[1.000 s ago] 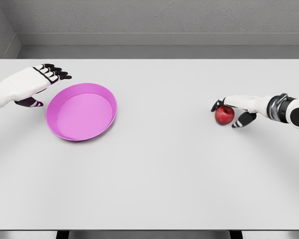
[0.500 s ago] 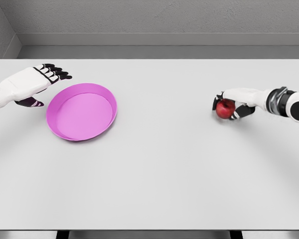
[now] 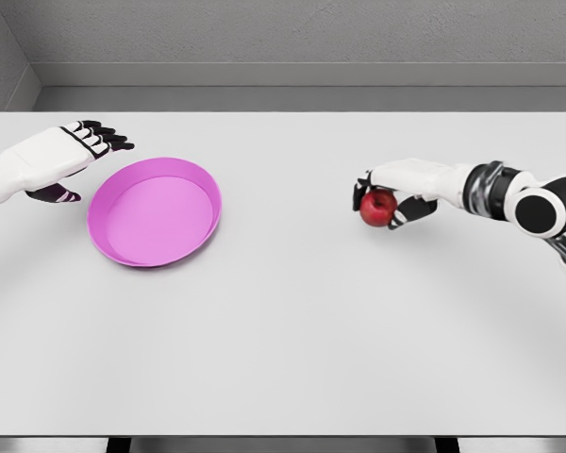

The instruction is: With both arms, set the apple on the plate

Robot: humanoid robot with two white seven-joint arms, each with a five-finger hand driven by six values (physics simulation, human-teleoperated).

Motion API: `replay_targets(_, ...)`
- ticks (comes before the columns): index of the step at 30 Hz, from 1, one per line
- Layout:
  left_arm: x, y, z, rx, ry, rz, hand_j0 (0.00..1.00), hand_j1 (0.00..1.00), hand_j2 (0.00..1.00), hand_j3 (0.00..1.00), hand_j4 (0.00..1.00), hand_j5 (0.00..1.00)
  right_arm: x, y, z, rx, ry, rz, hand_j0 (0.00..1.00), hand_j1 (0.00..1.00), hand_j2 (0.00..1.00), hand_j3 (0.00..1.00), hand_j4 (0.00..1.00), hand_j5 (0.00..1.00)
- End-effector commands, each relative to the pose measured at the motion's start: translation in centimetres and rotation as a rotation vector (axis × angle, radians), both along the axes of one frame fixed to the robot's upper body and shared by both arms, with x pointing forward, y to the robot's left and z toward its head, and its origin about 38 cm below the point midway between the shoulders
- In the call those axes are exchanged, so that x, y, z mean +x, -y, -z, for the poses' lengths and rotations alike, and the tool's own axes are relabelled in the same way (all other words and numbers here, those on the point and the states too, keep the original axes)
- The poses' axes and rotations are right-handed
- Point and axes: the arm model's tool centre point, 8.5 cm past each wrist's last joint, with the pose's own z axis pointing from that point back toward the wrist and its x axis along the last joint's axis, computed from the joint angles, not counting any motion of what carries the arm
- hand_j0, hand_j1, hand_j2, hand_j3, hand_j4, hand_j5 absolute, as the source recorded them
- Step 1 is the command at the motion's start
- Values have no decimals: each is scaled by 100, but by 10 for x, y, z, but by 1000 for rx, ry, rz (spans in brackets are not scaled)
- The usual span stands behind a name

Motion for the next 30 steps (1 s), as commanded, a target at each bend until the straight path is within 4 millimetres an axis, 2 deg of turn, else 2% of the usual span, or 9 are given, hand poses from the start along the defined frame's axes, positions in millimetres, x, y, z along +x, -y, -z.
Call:
replay_targets(1, 0, -1, -1, -4, 1, -2, 100, 100, 100, 100, 100, 100, -3, -20, -1, 32, 3, -42, 46, 46, 46, 46, 46, 46)
replay_targets(11, 0, -1, -1, -8, 2, -3, 100, 100, 100, 100, 100, 100, -8, -90, 0, 123, -11, -157, 46, 46, 46, 46, 46, 46)
replay_targets(13, 0, 0, -2, -8, 3, -1, 100, 100, 100, 100, 100, 100, -6, -94, 0, 121, -15, -161, 46, 46, 46, 46, 46, 46)
replay_targets(20, 0, 0, -1, -7, 1, -1, 100, 100, 100, 100, 100, 100, -1, -92, 11, 106, -38, -143, 48, 48, 48, 48, 48, 48)
replay_targets(21, -1, 0, 0, -7, 0, -2, 100, 100, 100, 100, 100, 100, -1, -92, 11, 106, -38, -143, 59, 59, 59, 59, 59, 59)
replay_targets(22, -1, 0, 0, -7, 0, 0, 100, 100, 100, 100, 100, 100, 0, -91, 12, 105, -41, -137, 100, 100, 100, 100, 100, 100)
replay_targets(27, -1, 0, 0, -7, 0, 0, 100, 100, 100, 100, 100, 100, -1, -91, 11, 107, -39, -142, 100, 100, 100, 100, 100, 100)
replay_targets(29, 0, 0, -1, -9, 2, -1, 100, 100, 100, 100, 100, 100, 3, -82, 1, 103, -12, -128, 100, 100, 100, 100, 100, 100)
replay_targets(30, 0, 0, -1, -9, 2, -1, 100, 100, 100, 100, 100, 100, 12, -56, -18, 89, 34, -82, 100, 100, 100, 100, 100, 100)
